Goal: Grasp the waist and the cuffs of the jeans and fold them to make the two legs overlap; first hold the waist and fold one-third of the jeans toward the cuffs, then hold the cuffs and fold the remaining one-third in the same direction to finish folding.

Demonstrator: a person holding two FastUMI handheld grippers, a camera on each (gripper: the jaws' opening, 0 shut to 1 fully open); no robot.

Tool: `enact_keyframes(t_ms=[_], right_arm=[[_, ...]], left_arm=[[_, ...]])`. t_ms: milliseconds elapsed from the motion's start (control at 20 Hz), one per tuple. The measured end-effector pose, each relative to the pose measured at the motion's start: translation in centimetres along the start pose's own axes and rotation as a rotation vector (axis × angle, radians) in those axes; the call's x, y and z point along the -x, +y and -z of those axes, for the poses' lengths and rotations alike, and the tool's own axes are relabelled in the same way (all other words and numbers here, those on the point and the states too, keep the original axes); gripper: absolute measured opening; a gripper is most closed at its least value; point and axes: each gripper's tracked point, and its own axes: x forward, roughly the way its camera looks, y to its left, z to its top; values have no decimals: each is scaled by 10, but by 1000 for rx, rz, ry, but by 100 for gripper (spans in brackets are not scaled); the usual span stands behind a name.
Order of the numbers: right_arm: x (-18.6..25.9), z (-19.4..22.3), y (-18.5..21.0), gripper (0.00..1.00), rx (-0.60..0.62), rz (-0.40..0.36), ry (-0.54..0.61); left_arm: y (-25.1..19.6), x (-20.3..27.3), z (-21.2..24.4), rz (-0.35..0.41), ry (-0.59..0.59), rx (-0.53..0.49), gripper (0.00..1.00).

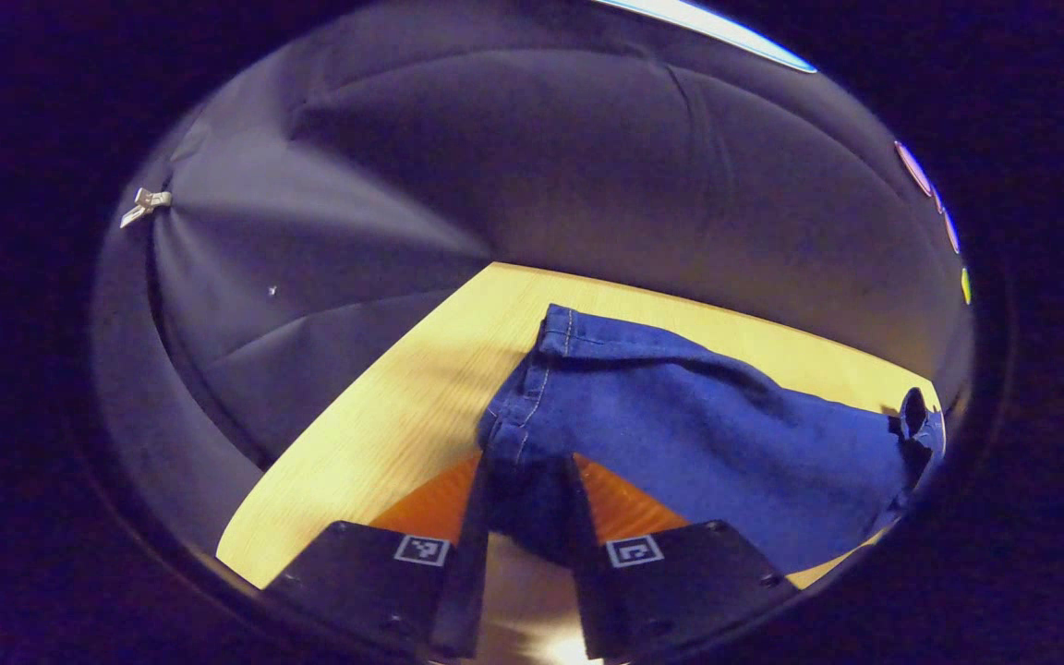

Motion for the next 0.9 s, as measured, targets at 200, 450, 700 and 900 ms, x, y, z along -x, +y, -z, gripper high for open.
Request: enact_keyframes(t_ms=[200,450,700,900], right_arm=[[4,2,-11,99,-3,34,-3],[12,-9,-23,99,16,65,-12],[34,-26,-61,99,13,137,-31],[58,-33,-102,99,13,217,-21]], left_arm=[[2,3,1,13,20,-22,23],[-11,2,-1,47,23,62,7],[-23,16,-28,65,-43,140,6],[-48,70,-66,99,-137,65,6]])
